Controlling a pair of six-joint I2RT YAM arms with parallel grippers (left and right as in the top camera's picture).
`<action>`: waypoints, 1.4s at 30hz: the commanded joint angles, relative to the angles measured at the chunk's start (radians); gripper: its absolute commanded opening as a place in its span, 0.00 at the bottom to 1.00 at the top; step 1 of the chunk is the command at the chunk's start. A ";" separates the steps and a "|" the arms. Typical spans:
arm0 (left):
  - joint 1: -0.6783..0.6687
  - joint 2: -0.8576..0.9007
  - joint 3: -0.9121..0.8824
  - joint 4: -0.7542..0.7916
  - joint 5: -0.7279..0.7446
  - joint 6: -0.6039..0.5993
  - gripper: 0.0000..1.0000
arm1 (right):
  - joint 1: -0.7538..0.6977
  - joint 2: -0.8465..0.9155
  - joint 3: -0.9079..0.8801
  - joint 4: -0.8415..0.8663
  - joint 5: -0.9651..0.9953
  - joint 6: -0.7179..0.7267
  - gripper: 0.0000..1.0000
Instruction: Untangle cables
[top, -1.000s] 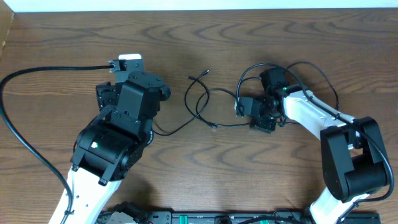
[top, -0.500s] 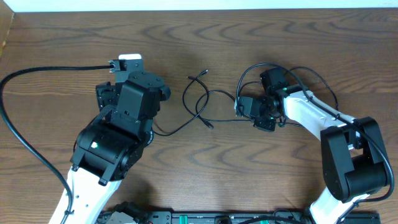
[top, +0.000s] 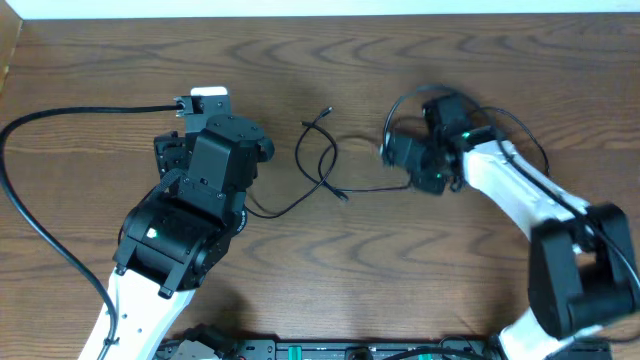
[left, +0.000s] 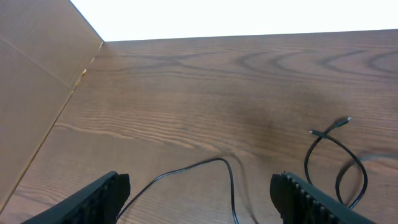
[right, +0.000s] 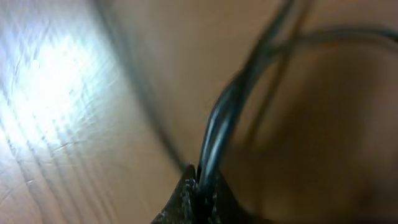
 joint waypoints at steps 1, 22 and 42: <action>0.005 -0.004 0.009 0.000 -0.002 -0.002 0.78 | -0.006 -0.135 0.093 0.010 0.012 0.040 0.01; 0.005 -0.004 0.009 -0.003 -0.002 -0.002 0.78 | -0.222 -0.404 0.131 0.416 0.568 0.362 0.01; 0.005 -0.004 0.009 -0.008 0.007 -0.002 0.78 | -0.907 -0.364 0.131 0.512 0.337 0.815 0.01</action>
